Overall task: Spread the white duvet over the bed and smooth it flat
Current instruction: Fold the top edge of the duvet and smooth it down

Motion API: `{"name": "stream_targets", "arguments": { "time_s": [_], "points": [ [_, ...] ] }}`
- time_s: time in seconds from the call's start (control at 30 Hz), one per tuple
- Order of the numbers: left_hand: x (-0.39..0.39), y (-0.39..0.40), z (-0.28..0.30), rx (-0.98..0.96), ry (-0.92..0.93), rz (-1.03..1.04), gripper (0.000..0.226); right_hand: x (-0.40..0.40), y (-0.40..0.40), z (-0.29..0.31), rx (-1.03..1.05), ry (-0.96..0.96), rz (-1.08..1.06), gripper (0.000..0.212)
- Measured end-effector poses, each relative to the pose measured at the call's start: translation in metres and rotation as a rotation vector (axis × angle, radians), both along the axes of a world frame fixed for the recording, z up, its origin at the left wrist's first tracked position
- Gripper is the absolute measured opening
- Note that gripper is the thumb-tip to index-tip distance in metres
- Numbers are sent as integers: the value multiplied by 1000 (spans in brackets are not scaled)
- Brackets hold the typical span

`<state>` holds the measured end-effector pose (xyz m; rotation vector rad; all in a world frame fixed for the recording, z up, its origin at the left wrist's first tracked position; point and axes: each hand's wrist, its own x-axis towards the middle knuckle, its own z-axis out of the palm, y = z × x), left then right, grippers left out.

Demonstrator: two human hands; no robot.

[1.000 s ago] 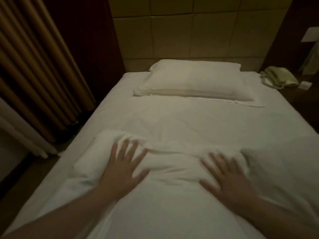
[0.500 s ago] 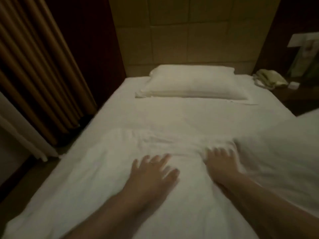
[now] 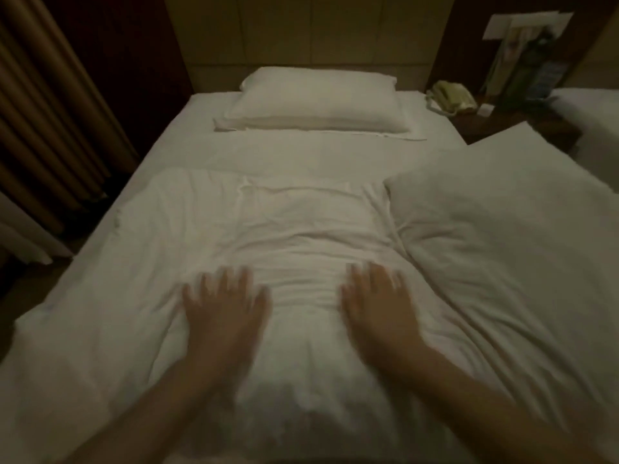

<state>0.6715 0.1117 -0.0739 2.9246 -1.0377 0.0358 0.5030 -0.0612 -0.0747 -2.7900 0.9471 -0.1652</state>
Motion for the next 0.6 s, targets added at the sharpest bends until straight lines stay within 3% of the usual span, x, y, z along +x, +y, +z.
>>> {"name": "stream_targets", "arguments": {
  "time_s": [0.07, 0.13, 0.23, 0.3, 0.4, 0.43, 0.53, 0.6],
  "points": [
    [-55, 2, -6, -99, -19, -265, 60, -18, 33, -4, -14, -6, 206, 60],
    [-72, 20, -21, -18, 13, -426, 60, -60, 20, -18, -25, 110, 189, 67],
    [-51, 42, -44, 19, -79, -369, 65, -108, -22, -30, -77, 202, -43, 80],
    [-44, 47, -30, 100, -53, -270, 70, -117, -28, -13, -47, 294, -106, 100],
    [-44, 83, 35, 162, 71, -128, 78, -130, -4, 38, -111, 383, -122, 131],
    [-49, 103, 61, 101, 130, -89, 74, -137, 13, 65, -104, 350, -109, 125],
    [-84, 158, 160, -51, 44, -196, 77, -160, 86, 158, -101, 4, -13, 74],
    [-114, 187, 244, -123, -38, -304, 95, -170, 142, 231, -56, -131, 106, 106]
  ]
}}
